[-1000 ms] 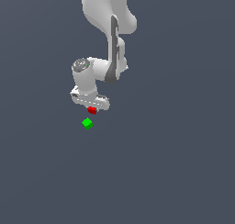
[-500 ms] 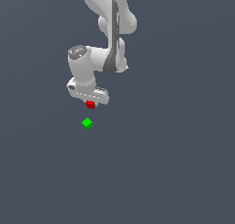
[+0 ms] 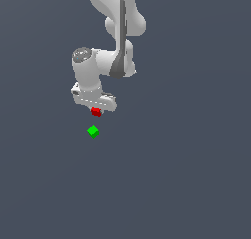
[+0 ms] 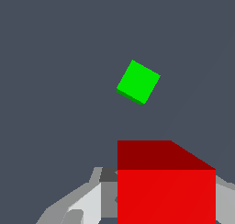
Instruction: Stack the red cube on top of the green cube.
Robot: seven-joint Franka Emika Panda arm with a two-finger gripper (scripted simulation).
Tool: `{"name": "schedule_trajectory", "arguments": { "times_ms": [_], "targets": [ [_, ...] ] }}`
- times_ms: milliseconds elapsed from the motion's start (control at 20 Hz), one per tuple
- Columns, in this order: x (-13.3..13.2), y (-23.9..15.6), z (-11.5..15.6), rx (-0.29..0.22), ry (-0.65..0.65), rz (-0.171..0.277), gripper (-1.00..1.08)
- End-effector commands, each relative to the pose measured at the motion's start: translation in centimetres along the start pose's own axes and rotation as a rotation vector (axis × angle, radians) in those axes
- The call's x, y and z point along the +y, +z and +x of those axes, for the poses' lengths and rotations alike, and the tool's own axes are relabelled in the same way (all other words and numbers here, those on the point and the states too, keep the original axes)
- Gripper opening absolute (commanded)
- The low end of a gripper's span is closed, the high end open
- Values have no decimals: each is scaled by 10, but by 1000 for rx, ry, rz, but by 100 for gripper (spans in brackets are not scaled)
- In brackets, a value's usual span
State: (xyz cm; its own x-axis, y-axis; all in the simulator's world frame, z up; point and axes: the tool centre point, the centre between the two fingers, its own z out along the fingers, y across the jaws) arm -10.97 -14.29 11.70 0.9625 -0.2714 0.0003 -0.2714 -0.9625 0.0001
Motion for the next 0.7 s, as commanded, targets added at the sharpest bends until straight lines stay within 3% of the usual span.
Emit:
{"name": "schedule_trajectory", "arguments": {
  "times_ms": [0,650],
  "targets": [
    [0,3,4,0,0,0,-100],
    [4,42,54,0,0,1,-100]
  ]
}}
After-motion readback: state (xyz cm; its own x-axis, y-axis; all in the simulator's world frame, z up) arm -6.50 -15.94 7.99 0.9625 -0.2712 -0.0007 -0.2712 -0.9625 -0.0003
